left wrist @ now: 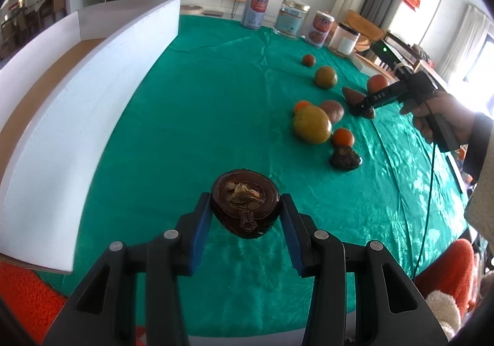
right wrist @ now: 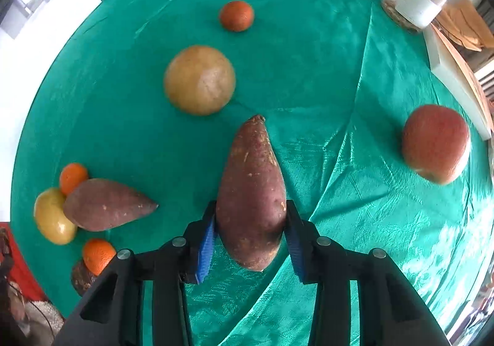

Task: Organize fruits
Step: 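Lift the passion fruit with the left tool while the right tool grasps a sweet potato, then carry both fruits over the white box and release them onto its floor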

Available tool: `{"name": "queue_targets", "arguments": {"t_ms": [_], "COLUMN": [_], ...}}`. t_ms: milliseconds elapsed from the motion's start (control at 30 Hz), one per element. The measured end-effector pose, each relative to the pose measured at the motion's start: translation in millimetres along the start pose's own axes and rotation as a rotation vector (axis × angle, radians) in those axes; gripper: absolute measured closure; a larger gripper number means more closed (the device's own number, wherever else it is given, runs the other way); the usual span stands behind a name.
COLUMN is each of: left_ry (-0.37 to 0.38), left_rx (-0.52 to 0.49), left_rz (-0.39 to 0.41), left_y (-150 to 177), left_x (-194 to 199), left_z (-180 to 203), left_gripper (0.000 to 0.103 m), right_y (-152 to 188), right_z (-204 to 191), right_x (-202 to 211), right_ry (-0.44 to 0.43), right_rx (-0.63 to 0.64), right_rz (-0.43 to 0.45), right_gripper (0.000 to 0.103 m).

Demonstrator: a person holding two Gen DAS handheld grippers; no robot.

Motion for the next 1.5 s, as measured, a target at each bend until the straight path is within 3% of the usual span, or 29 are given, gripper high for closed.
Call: {"name": "queue_targets", "arguments": {"t_ms": [133, 167, 267, 333, 400, 500, 600, 667, 767, 833, 900, 1067, 1167, 1200, 1267, 1333, 1500], "left_ry": [0.006, 0.006, 0.014, 0.03, 0.04, 0.007, -0.1, -0.201, -0.314, -0.368, -0.397, -0.437, -0.465, -0.471, -0.473, -0.485, -0.49], "left_rx": [-0.022, -0.025, -0.015, 0.019, 0.067, 0.137, 0.217, 0.276, 0.362, 0.385, 0.407, 0.429, 0.406, 0.4, 0.407, 0.404, 0.329], "left_rz": [-0.012, -0.01, 0.004, 0.036, 0.079, 0.144, 0.165, 0.158, 0.114, 0.077, 0.042, -0.022, -0.023, -0.022, -0.015, 0.009, 0.121], "left_y": [4.7, 4.4, -3.2, -18.6, -40.6, -77.3, -103.0, -108.8, -102.5, -93.9, -85.0, -67.6, -60.0, -59.4, -56.8, -58.6, -73.7], "left_x": [1.3, 2.8, 12.9, 27.2, 47.5, 79.7, 97.6, 99.5, 90.9, 81.7, 72.5, 53.6, 52.1, 52.6, 56.8, 62.4, 77.3], "left_z": [7.2, 7.6, 4.1, -4.3, -20.6, -60.9, -116.3, -156.9, -206.7, -230.1, -246.4, -262.1, -265.0, -263.5, -261.1, -257.2, -233.9], "left_gripper": [0.058, 0.058, 0.058, 0.058, 0.058, 0.058, 0.058, 0.058, 0.058, 0.058, 0.058, 0.057, 0.052, 0.04, 0.026, 0.022, 0.015], "right_y": [-0.4, -2.2, -3.7, -4.1, -8.1, -26.4, -46.2, -58.8, -69.5, -71.2, -69.5, -58.4, -53.6, -55.9, -61.1, -65.5, -34.5], "right_z": [13.7, 15.4, 25.9, 22.4, 5.4, -54.6, -148.5, -211.5, -307.9, -361.0, -401.2, -443.4, -435.1, -430.0, -415.9, -398.4, -338.2], "right_x": [3.5, 4.8, 14.9, 35.0, 62.1, 107.8, 142.2, 149.7, 143.2, 129.3, 111.2, 86.5, 99.3, 101.8, 110.3, 123.3, 155.4], "right_ry": [-0.012, -0.027, -0.064, -0.157, -0.315, -0.577, -0.795, -0.88, -0.939, -0.933, -0.857, -0.65, -0.593, -0.582, -0.593, -0.589, -0.528], "right_rx": [-0.065, -0.076, -0.148, -0.21, -0.282, -0.306, -0.274, -0.229, -0.148, -0.088, 0.004, 0.147, 0.159, 0.147, 0.111, 0.09, 0.093], "right_rz": [0.029, 0.04, 0.053, 0.097, 0.144, 0.207, 0.234, 0.234, 0.205, 0.175, 0.169, 0.2, 0.247, 0.258, 0.288, 0.332, 0.471], "right_gripper": [0.05, 0.06, 0.063, 0.063, 0.063, 0.063, 0.063, 0.063, 0.063, 0.063, 0.063, 0.062, 0.061, 0.061, 0.059, 0.055, 0.023]}}
Point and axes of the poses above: each gripper's, at about its wrist camera, not at the fingertips, and x roughly against the way its jaws point, z to its right, y to its underside, the point moved 8 cm from there along -x, roughly the way its jaws point, and after that the axes turned 7 degrees about z, right-handed, at the moved point
